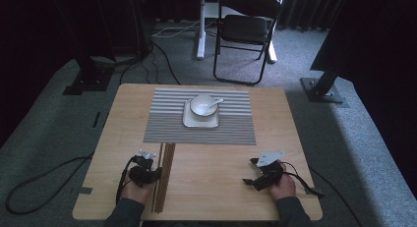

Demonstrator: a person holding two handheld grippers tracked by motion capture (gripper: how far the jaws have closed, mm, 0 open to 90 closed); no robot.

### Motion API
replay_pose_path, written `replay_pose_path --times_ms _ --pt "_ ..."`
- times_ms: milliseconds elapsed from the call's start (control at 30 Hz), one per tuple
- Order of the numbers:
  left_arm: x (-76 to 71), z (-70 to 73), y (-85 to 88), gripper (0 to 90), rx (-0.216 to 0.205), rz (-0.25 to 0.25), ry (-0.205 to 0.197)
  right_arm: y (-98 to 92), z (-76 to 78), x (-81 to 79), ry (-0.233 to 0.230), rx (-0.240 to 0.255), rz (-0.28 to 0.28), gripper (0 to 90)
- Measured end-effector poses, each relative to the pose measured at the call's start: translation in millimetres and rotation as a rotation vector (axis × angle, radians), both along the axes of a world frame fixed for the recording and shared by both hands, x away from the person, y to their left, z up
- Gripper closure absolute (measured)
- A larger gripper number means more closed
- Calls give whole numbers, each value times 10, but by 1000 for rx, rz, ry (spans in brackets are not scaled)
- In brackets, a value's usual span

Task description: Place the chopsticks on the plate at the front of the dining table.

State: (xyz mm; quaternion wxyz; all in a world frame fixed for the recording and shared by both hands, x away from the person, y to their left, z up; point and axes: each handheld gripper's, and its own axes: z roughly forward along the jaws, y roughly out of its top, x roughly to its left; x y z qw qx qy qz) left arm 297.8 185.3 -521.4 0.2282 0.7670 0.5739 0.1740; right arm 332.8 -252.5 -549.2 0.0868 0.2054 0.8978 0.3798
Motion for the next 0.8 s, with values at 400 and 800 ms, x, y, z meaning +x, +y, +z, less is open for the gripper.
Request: replay_pose_path --times_ms 400,800 --pt "-22 3 11 706 -8 -1 -3 0 0 0 0 0 0 111" --pt "-23 -7 57 780 -17 26 -17 0 0 0 1 0 -1 111"
